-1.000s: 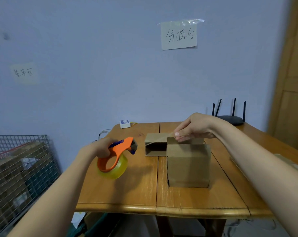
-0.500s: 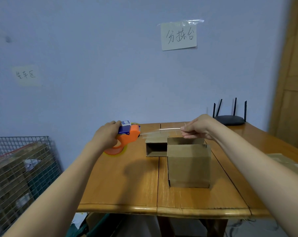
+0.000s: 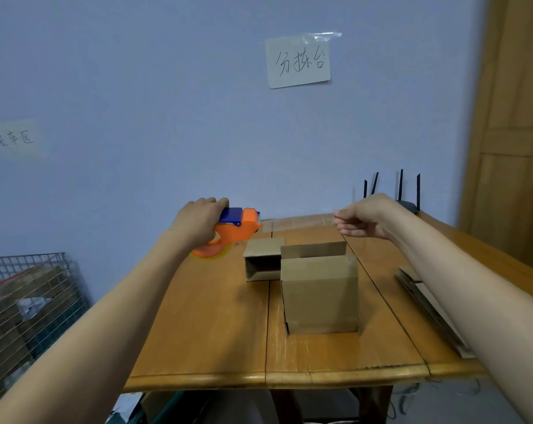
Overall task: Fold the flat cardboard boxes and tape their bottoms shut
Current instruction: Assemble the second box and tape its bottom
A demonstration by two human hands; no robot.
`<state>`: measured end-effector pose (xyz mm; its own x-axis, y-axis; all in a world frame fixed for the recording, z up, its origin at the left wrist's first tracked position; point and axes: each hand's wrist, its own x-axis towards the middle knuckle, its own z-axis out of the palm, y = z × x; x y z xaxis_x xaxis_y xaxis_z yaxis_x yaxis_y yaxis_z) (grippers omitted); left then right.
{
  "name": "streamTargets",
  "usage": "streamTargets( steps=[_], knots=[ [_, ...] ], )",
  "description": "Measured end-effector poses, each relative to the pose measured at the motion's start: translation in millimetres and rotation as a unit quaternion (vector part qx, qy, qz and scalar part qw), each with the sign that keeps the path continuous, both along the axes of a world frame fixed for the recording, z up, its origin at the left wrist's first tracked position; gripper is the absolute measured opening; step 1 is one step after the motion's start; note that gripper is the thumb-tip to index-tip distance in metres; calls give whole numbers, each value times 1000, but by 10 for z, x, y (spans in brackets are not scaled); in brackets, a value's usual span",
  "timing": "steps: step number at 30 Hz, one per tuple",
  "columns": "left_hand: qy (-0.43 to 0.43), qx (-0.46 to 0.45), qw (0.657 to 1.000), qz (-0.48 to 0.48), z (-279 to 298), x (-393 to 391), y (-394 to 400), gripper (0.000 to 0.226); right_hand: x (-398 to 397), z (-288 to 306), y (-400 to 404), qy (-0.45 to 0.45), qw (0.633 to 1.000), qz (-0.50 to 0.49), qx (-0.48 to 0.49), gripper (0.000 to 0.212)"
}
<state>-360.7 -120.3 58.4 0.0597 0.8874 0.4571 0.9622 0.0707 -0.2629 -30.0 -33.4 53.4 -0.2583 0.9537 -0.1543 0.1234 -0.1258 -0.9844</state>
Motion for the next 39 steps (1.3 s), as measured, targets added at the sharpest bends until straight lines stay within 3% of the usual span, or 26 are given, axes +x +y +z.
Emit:
streamTargets(
  steps=[9, 18, 35, 39],
  knots=[
    [49, -27, 998, -40, 405, 681, 347, 53, 527, -419, 176, -39, 996, -71, -38, 26],
    [91, -107, 989, -44, 611, 1207, 737, 53, 733, -991, 199, 38, 989, -81, -120, 9],
    [169, -200, 965, -27, 749, 2036, 1105, 42, 660, -1656, 173, 34, 983, -95, -151, 12],
    [178, -203, 963, -22, 758, 2111, 1172, 35, 664, -1737, 183, 53, 982, -89, -160, 22]
  ],
)
